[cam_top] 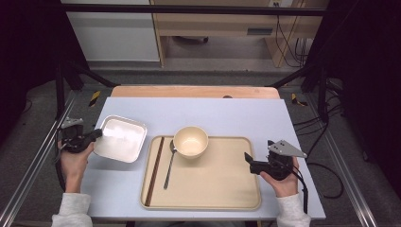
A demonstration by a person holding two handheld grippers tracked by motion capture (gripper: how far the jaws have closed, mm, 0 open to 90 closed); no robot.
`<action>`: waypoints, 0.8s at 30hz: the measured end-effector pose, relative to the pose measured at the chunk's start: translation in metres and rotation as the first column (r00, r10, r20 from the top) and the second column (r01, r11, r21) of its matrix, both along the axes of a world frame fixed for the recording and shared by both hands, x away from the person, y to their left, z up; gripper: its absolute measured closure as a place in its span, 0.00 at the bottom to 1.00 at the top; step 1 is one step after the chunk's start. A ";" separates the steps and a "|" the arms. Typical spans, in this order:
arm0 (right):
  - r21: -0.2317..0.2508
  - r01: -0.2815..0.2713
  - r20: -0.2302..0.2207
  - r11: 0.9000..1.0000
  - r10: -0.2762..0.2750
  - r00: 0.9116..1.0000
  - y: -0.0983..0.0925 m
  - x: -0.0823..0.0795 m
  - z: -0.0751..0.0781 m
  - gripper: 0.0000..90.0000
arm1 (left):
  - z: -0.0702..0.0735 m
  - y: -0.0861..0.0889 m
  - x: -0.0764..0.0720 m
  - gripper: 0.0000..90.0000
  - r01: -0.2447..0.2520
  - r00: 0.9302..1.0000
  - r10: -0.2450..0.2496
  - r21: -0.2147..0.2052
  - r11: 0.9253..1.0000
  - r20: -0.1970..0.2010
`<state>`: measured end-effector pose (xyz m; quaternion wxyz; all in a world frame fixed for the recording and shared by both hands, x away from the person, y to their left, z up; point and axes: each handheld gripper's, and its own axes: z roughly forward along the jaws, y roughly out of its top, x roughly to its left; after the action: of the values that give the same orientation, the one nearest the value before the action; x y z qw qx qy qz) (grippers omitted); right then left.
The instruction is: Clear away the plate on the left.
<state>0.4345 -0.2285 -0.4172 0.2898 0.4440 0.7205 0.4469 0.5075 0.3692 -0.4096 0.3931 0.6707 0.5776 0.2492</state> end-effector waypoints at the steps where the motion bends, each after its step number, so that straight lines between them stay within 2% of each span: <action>1: 0.000 0.000 0.001 1.000 0.000 1.000 0.000 0.000 0.000 0.06 | 0.003 0.000 -0.002 0.99 0.005 1.000 -0.005 -0.004 1.000 0.009; 7: -0.001 -0.001 -0.002 1.000 0.001 1.000 0.001 0.000 0.000 0.06 | 0.022 -0.005 -0.014 0.99 0.025 0.996 -0.024 -0.011 1.000 0.083; 9: -0.001 -0.001 -0.002 1.000 0.001 1.000 0.001 0.000 0.000 0.06 | 0.031 -0.008 -0.020 0.99 0.038 0.992 -0.036 -0.013 0.999 0.120; 12: 0.000 -0.001 0.001 1.000 0.001 1.000 0.000 0.000 0.000 0.06 | 0.039 -0.012 -0.026 0.99 0.047 0.988 -0.044 -0.014 0.999 0.151; 24: -0.001 -0.001 0.005 1.000 0.001 1.000 0.000 0.000 0.000 0.06 | 0.064 -0.030 -0.047 0.99 0.105 0.964 -0.104 0.009 0.994 0.246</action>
<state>0.4343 -0.2285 -0.4169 0.2916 0.4425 0.7203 0.4476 0.4605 0.3393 -0.3455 0.4757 0.6634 0.4887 0.3079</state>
